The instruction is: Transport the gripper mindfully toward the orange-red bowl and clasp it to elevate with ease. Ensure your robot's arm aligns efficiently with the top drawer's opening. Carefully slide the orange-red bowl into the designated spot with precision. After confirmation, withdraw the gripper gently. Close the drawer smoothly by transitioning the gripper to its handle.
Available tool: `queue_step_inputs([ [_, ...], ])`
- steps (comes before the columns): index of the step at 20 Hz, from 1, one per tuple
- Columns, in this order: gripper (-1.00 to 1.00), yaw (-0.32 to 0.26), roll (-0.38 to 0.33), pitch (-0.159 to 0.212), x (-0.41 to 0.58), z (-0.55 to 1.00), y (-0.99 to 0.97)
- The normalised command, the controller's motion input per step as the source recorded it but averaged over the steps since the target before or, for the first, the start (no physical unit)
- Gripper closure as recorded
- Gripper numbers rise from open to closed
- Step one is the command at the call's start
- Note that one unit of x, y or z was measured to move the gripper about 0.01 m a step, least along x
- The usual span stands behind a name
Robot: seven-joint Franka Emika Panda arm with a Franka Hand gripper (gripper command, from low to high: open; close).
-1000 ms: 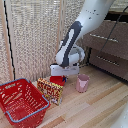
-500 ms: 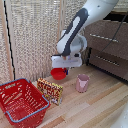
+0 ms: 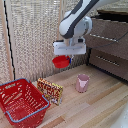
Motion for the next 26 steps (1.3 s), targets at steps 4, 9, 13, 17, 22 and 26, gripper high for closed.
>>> queue_step_inputs([
  [4, 1.00, -0.070, -0.050, 0.011, 0.000, 0.85, -0.04],
  [9, 1.00, -0.095, -0.058, 0.024, 0.006, 0.92, -0.11],
  [13, 1.00, -0.134, -0.054, 0.050, 0.048, 0.94, -0.24],
  [17, 1.00, -0.171, -0.037, 0.107, 0.086, 0.86, -0.39],
  [22, 1.00, -0.179, -0.030, 0.135, 0.131, 0.87, -0.43],
  [26, 1.00, -0.179, -0.017, 0.143, 0.219, 0.88, -0.50],
])
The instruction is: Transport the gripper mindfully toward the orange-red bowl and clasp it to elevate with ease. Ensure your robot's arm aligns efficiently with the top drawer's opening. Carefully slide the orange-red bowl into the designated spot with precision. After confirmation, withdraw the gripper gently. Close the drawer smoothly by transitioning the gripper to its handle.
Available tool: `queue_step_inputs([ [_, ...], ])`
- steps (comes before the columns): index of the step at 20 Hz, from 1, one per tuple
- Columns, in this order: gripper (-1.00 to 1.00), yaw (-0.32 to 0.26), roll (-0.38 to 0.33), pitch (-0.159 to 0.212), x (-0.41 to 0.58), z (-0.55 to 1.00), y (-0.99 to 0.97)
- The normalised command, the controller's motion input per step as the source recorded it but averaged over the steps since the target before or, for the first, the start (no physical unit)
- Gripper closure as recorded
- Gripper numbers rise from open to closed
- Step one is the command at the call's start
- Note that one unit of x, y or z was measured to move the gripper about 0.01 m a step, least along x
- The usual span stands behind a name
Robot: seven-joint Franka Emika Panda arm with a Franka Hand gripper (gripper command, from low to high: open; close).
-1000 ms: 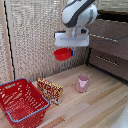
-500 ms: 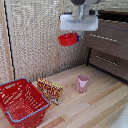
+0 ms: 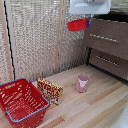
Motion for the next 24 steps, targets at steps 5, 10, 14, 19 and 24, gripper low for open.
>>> queue_step_inputs([
  [5, 1.00, -0.174, -0.002, 0.104, 0.222, 0.97, -0.47],
  [10, 1.00, -0.165, -0.001, 0.034, 0.235, 1.00, -0.46],
  [14, 1.00, -0.155, 0.000, 0.016, 0.211, 0.90, -0.55],
  [19, 1.00, -0.116, 0.000, 0.035, 0.079, 0.68, -0.71],
  [24, 1.00, -0.063, 0.028, 0.012, 0.000, 0.26, -0.91],
])
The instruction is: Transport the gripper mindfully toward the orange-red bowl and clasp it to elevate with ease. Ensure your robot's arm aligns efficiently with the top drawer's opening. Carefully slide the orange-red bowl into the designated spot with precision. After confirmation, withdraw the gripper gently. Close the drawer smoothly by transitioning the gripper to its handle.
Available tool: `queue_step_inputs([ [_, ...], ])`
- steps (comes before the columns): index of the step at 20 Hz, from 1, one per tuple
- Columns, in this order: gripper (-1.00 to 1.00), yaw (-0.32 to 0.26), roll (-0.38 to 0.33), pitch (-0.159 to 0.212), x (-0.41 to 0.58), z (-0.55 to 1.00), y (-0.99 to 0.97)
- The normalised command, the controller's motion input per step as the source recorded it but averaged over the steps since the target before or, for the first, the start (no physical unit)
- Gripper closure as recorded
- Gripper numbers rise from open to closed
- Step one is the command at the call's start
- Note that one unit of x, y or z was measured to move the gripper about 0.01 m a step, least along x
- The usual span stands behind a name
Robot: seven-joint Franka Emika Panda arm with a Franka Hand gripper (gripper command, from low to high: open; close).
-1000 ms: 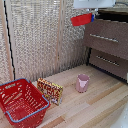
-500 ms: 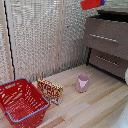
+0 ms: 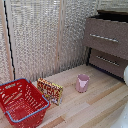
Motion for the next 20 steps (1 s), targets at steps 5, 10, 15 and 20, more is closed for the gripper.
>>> queue_step_inputs([
  [5, 1.00, -0.076, 0.058, 0.000, 0.000, 0.00, -0.86],
  [10, 1.00, 0.000, 0.008, 0.000, 0.000, -0.13, -0.45],
  [15, 1.00, 0.005, -0.004, 0.014, -0.065, -0.20, -0.16],
  [20, 1.00, 0.070, -0.007, 0.024, -0.011, -0.22, -0.52],
])
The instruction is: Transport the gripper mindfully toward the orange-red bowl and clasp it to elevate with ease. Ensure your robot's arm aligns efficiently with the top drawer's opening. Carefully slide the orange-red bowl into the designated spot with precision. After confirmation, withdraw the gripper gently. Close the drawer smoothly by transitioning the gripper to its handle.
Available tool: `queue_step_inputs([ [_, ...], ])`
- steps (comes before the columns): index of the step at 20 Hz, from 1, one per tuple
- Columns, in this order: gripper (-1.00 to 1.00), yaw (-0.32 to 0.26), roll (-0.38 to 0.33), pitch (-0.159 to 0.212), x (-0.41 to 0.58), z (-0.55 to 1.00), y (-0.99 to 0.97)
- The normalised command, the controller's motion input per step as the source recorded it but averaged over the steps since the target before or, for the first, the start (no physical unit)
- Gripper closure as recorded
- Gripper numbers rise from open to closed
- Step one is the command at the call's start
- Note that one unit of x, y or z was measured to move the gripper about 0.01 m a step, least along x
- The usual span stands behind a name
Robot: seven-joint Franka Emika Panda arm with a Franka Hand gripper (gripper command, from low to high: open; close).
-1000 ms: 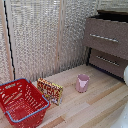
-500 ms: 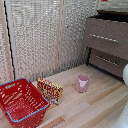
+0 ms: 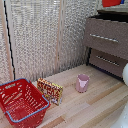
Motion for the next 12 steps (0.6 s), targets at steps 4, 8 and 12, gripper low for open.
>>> queue_step_inputs([
  [4, 1.00, 0.020, 0.002, -0.016, 0.000, -0.05, -0.16],
  [8, -1.00, 0.000, 0.000, 0.000, -0.005, 0.00, 0.00],
  [12, -1.00, -0.037, -0.049, 0.023, 0.002, 0.00, 0.01],
])
